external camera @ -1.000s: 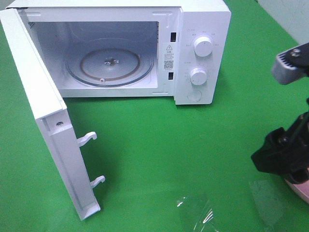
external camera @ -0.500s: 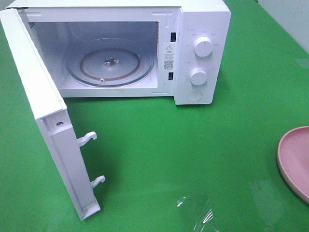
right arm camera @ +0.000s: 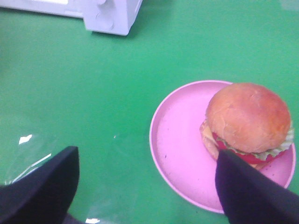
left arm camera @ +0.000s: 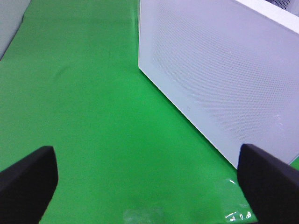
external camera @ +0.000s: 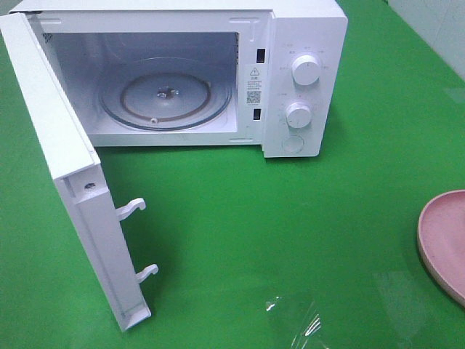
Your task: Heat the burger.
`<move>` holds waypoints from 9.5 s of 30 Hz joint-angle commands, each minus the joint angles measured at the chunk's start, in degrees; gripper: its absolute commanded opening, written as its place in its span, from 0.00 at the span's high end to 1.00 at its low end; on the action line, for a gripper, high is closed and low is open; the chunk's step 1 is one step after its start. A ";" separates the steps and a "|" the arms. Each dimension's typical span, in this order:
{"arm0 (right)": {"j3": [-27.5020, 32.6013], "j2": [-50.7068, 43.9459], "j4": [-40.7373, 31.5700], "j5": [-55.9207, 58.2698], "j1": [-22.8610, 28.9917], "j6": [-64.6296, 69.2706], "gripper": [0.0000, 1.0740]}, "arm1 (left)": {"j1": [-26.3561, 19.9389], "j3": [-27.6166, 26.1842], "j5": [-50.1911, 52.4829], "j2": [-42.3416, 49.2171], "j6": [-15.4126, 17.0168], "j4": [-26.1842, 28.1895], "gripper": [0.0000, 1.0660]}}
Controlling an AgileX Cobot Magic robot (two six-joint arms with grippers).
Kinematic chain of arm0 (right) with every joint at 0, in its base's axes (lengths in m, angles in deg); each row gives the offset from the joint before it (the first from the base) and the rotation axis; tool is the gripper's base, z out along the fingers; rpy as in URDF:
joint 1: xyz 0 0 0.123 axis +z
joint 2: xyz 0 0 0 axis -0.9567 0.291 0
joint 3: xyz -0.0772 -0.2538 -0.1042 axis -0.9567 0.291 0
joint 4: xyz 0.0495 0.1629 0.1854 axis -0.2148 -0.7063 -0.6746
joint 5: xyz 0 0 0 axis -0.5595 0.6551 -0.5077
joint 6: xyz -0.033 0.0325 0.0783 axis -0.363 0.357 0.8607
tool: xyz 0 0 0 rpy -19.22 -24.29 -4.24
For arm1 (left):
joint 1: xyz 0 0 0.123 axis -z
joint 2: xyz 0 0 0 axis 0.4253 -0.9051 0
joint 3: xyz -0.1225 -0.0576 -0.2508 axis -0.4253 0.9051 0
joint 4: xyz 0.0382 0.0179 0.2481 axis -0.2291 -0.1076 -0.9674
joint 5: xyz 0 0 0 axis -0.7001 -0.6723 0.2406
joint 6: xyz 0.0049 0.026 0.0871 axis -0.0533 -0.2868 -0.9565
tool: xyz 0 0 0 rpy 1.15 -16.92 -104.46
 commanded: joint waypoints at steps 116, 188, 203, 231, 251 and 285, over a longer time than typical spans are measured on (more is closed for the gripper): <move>0.11 -10.14 -1.32 -0.92 -9.63 -0.63 0.29 | 2.23 17.07 101.87 -68.64 21.83 -23.95 1.00; 0.11 -10.14 -1.32 -0.92 -9.63 -0.63 0.29 | 36.50 -34.49 101.64 -117.57 -12.09 25.55 1.00; 0.11 -10.14 -1.32 -0.92 -9.63 -0.57 0.29 | 41.54 -34.32 78.72 -110.75 -12.61 24.06 0.98; 0.11 -10.14 -1.32 -0.92 -9.63 -0.57 0.29 | 43.72 -34.43 18.05 -99.29 -11.75 22.92 0.09; 0.11 -10.14 -1.32 -0.92 -9.63 -0.63 0.29 | 13.92 -34.43 -2.23 -94.02 -7.62 16.56 0.09; 0.11 -10.14 -1.32 -0.92 -9.63 -0.63 0.29 | -5.84 -15.36 -0.80 -52.37 -4.81 5.61 0.09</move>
